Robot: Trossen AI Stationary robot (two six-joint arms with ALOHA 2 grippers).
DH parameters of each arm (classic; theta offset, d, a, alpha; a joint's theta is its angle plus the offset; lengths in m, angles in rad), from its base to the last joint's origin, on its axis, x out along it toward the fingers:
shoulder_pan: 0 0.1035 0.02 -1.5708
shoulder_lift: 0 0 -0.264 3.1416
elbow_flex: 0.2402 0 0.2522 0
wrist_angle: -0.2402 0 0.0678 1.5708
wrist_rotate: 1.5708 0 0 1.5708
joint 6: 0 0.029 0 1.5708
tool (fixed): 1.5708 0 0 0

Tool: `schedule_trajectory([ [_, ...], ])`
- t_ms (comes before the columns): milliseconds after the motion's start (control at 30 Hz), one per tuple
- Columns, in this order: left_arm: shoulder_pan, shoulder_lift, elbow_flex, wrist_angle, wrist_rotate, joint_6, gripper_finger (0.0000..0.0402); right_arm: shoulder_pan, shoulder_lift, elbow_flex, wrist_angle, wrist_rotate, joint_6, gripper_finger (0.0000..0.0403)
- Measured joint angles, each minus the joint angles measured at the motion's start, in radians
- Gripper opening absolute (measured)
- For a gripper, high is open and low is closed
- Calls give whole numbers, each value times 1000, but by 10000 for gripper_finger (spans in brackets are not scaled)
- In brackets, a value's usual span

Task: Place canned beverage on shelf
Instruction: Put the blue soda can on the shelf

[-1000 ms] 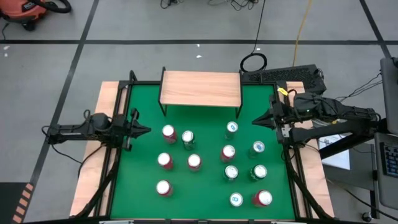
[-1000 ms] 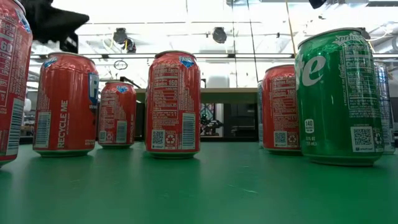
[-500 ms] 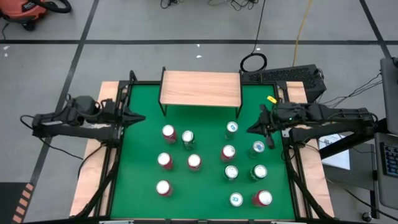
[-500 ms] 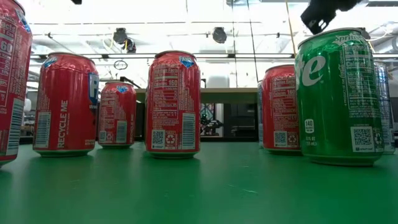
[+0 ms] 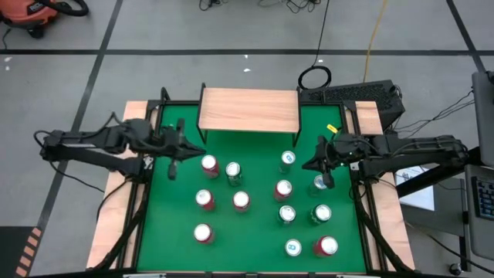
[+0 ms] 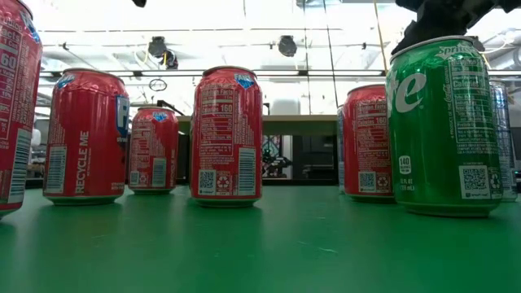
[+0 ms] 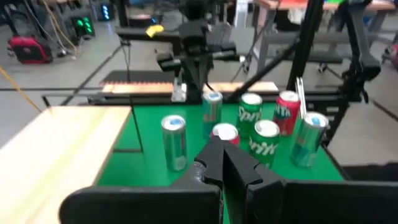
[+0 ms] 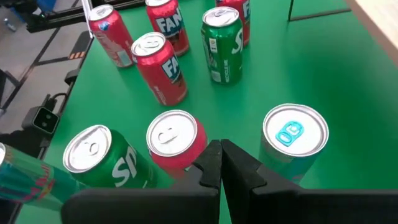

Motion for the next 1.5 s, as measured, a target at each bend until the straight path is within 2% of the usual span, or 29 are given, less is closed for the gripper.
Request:
schedule_trajectory([
  [267, -52, 95, 0, 0, -3, -26, 0, 0, 58, 0, 12, 3, 19, 0],
  [500, -110, 157, 0, 1, -124, -27, 0, 6, 150, 5, 55, 79, -19, 2],
  [600, -126, 175, 0, 29, -132, -47, 0, 6, 185, 30, 57, 88, -60, 19],
  [733, -138, 190, 0, 59, -132, -51, 0, 14, 216, 66, 47, 164, -124, 64],
  [900, -138, 211, 0, 81, -132, -85, 0, 23, 242, 87, 57, 266, -181, 150],
  [1067, -139, 238, 0, 90, -155, -101, 0, 23, 300, 87, 54, 263, -194, 247],
  [1200, -139, 256, 0, 100, -163, -97, 0, 11, 347, 87, 59, 264, -201, 308],
  [1333, -139, 264, 0, 105, -191, -93, 0, -22, 373, 87, 74, 264, -192, 344],
  [1500, -139, 266, 0, 103, -214, -93, 0, -60, 413, 87, 86, 223, -187, 356],
])
